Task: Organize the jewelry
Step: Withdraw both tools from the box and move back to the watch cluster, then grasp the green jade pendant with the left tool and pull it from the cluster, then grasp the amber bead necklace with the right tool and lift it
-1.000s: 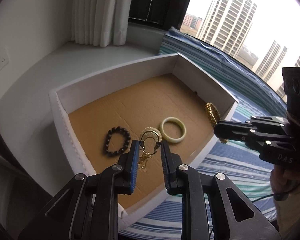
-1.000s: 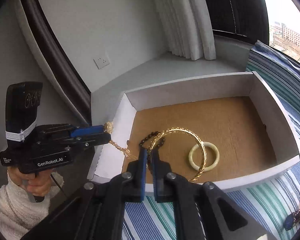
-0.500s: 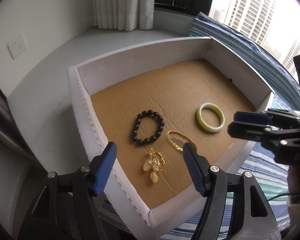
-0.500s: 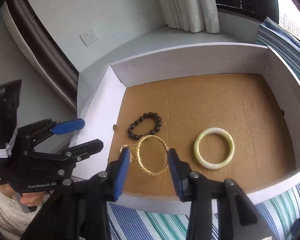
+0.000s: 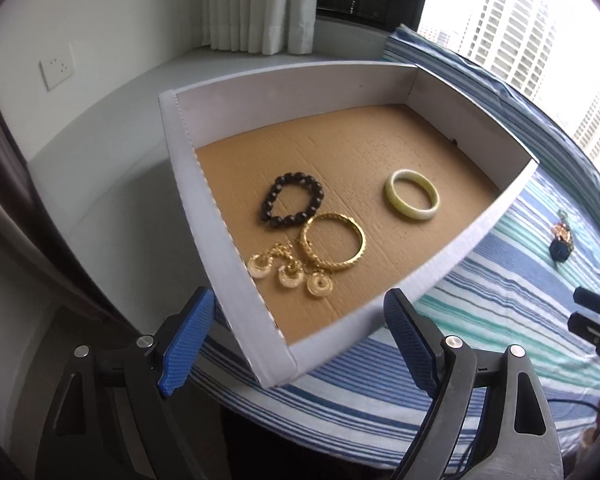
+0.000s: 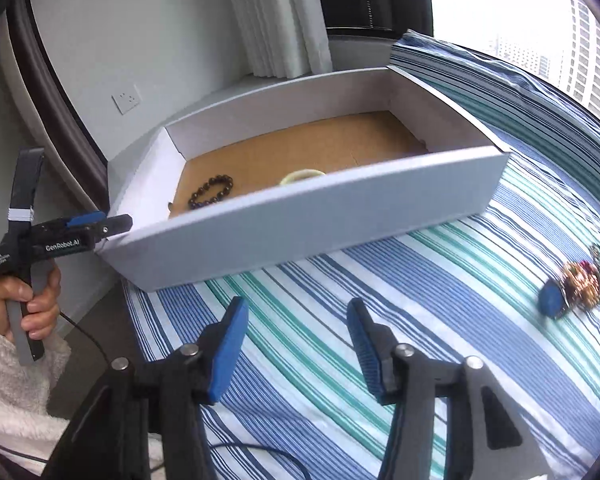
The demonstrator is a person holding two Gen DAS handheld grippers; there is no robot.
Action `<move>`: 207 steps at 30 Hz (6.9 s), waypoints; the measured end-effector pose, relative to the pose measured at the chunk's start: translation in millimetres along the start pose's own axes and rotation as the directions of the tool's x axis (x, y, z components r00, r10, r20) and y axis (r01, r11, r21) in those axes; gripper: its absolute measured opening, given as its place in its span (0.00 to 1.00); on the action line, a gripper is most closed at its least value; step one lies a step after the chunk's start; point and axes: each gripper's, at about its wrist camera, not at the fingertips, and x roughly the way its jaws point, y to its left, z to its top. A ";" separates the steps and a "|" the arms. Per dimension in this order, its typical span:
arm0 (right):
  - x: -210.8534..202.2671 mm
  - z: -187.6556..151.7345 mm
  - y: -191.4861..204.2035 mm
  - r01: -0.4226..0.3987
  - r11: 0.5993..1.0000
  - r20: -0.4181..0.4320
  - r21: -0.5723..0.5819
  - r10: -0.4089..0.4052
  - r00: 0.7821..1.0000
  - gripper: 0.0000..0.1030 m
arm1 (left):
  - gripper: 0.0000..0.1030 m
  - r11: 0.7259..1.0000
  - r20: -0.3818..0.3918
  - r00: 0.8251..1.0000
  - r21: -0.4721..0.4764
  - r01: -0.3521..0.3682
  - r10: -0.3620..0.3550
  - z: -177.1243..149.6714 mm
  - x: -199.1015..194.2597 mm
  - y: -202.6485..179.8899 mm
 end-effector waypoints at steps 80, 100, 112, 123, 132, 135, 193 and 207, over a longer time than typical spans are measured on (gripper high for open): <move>-116.5 -173.4 -107.5 0.406 0.819 -0.017 0.406 -0.437 0.899 0.83 | 0.96 0.817 -0.160 0.938 0.462 0.346 -0.307 -56.8 -10.8 -260.5; -134.6 -205.9 -137.1 0.425 0.753 -0.048 0.502 -0.467 0.883 0.83 | 0.96 0.757 -0.216 0.906 0.497 0.423 -0.365 30.5 75.0 -391.7; -133.7 -224.5 -164.0 0.405 0.714 -0.076 0.571 -0.446 0.892 0.83 | 0.92 0.766 -0.387 0.809 0.307 0.565 -0.442 112.3 125.0 -424.3; -140.4 -229.1 -169.1 0.416 0.694 -0.082 0.588 -0.461 0.884 0.83 | 0.10 0.710 -0.510 0.809 0.451 0.541 -0.292 71.8 168.2 -500.0; -143.3 -233.6 -175.6 0.406 0.682 -0.072 0.608 -0.462 0.884 0.83 | 0.04 0.713 -0.471 0.755 0.314 0.627 -0.457 91.3 113.5 -455.5; -143.6 -232.9 -173.6 0.400 0.687 -0.062 0.606 -0.461 0.885 0.83 | 0.04 0.690 -0.449 0.734 0.297 0.660 -0.509 95.9 87.6 -437.6; 50.2 39.5 -348.2 0.214 0.776 -0.280 0.593 -0.050 0.959 0.70 | 0.75 0.865 -0.262 0.871 0.180 0.468 -0.416 -26.8 45.4 -182.2; 69.1 43.8 -310.7 0.350 0.826 -0.239 0.443 -0.267 0.933 0.11 | 0.75 0.868 -0.301 0.866 0.181 0.463 -0.399 -36.3 56.5 -184.6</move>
